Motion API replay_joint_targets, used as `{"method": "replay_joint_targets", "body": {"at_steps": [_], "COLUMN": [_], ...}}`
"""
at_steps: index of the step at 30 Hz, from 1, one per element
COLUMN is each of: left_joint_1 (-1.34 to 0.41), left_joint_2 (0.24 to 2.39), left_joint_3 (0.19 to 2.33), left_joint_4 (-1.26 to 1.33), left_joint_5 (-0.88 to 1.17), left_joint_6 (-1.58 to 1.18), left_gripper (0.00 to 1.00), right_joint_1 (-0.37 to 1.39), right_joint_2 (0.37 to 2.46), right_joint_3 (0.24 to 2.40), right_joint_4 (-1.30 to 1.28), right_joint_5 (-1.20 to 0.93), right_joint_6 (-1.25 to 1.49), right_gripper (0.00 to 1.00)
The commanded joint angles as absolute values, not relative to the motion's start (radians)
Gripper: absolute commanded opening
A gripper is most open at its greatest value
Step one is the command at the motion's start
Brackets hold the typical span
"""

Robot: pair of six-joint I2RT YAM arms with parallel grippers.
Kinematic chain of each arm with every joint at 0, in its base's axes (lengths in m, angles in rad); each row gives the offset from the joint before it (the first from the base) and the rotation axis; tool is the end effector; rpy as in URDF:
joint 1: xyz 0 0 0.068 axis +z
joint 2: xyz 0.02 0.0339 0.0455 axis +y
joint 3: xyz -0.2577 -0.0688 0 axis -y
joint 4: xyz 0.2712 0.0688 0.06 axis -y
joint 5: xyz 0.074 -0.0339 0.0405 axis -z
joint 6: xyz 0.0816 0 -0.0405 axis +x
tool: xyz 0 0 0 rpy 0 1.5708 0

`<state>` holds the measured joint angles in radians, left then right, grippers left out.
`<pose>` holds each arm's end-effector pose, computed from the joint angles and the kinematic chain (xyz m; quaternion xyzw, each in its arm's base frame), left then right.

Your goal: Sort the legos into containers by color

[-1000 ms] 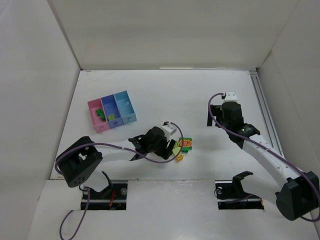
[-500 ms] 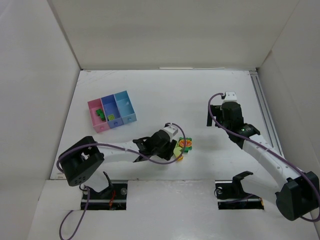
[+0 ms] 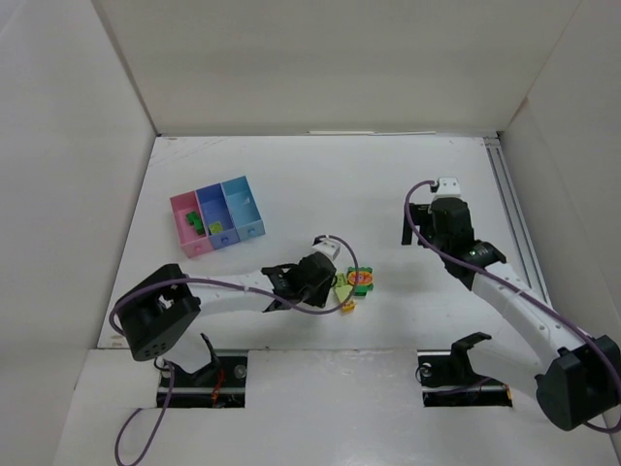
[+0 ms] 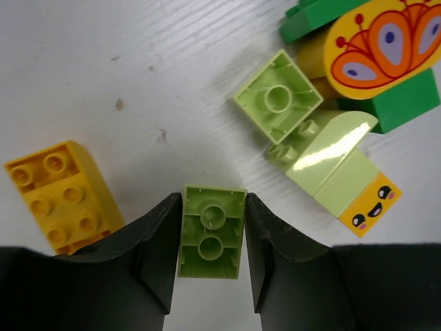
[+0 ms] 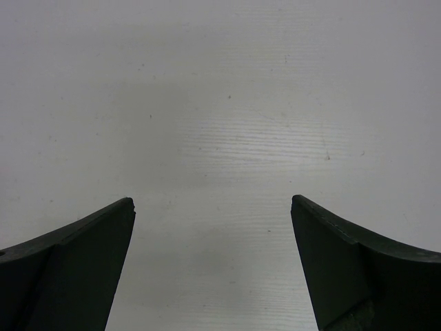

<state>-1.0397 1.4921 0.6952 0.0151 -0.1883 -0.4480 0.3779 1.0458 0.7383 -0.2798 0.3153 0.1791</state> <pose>0.1862 -0.2868 0.1098 0.2334 0.8897 -0.1952 0.3403 0.2823 0.0848 0.2276 -0.0126 0.8736 -0.0049 0.4864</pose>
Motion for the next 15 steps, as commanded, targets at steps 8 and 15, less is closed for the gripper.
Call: {"method": "replay_joint_targets", "body": {"at_steps": [8, 15], "left_joint_1": [-0.912, -0.535], "left_joint_2": [1.362, 1.382], "left_joint_3": [0.937, 1.069], "left_joint_4": [-0.307, -0.385], "left_joint_5": [-0.489, -0.49], "left_joint_6": [-0.572, -0.667], "left_gripper": [0.17, 0.17], "right_joint_1": [0.37, 0.37], "right_joint_2": [0.994, 0.954], "right_joint_3": [0.764, 0.755], "right_joint_4": [-0.247, -0.265], "right_joint_5": [0.31, 0.319], "right_joint_6": [0.17, 0.17], "right_gripper": [1.0, 1.0]}}
